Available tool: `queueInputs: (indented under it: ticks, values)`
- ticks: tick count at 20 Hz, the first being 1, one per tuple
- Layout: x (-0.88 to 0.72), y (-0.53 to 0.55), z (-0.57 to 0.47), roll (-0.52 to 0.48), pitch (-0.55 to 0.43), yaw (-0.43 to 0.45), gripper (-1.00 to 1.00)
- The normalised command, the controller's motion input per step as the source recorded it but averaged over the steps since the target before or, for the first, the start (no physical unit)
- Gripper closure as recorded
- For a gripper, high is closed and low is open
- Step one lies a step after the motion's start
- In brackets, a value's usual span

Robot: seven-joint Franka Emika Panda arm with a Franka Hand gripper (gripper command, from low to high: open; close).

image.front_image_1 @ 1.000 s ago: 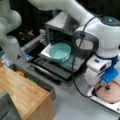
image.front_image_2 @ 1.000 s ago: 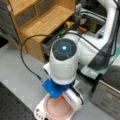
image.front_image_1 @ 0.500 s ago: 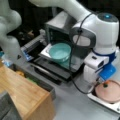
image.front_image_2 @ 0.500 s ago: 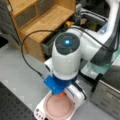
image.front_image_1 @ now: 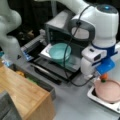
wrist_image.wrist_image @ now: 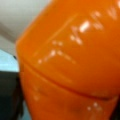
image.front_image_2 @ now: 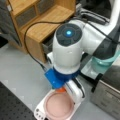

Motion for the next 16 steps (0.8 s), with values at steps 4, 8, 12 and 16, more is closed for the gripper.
queueInputs:
  ticks: [4,8,12,16]
  values:
    - [-0.03,0.01,0.02,0.088,-0.015,-0.45,1.0]
    - [-0.07,-0.03,0.09,0.155,-0.052,-0.806,1.0]
    - [-0.13,-0.07,0.12,0.123,-0.031,-0.592,1.0]
    - [-0.14,-0.08,0.14,0.104,0.013,-0.491,1.0]
